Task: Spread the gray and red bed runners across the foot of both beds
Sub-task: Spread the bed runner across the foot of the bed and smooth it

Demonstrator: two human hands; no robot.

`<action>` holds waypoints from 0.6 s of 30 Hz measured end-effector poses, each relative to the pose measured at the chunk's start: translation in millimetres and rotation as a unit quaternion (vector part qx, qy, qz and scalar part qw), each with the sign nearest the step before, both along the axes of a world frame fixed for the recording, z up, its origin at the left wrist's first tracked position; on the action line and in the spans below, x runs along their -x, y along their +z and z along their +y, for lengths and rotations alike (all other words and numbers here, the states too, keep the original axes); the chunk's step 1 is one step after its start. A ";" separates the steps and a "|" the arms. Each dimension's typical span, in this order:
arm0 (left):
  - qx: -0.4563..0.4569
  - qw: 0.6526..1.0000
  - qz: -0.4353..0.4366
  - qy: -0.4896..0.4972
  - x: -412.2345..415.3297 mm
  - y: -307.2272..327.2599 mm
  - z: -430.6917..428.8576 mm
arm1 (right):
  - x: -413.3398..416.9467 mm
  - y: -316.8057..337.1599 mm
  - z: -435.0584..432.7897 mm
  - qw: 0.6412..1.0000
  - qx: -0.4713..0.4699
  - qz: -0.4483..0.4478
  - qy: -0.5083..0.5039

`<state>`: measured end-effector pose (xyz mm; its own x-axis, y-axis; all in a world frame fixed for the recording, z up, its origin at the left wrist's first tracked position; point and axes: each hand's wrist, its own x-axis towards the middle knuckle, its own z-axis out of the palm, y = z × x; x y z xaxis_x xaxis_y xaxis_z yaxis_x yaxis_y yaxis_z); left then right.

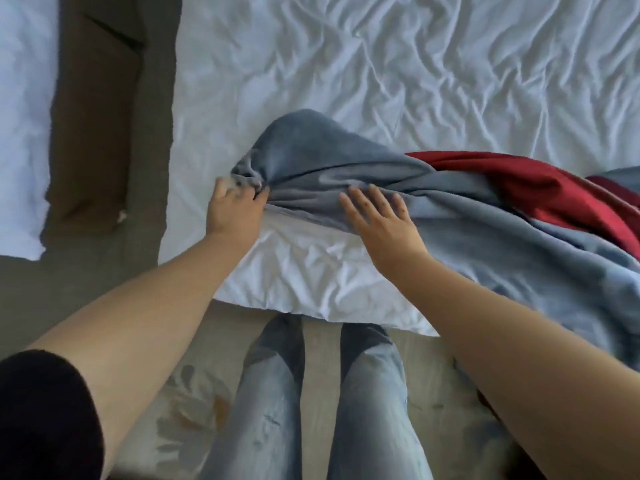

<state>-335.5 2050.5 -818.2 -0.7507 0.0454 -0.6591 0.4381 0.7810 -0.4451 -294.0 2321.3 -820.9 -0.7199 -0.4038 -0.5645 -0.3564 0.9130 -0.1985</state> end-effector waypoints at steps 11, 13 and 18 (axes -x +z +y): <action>0.011 0.974 -0.062 0.216 -132.6 0.0 -94.3 | -32.5 -9.3 -116.6 0.966 -0.009 -0.167 0.196; -0.014 0.972 -0.049 0.228 -113.4 1.7 -88.3 | -26.1 -2.5 -122.0 0.971 0.008 -0.158 0.182; -0.215 0.965 0.129 0.082 -37.4 2.9 -53.1 | 16.7 7.4 -121.2 0.966 0.235 0.079 -0.066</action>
<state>-298.1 1997.4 -815.3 -0.9071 0.1400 -0.3968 0.2112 0.9671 -0.1415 -310.8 2200.0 -813.5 -0.8451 -0.4875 -0.2195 -0.3026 0.7747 -0.5553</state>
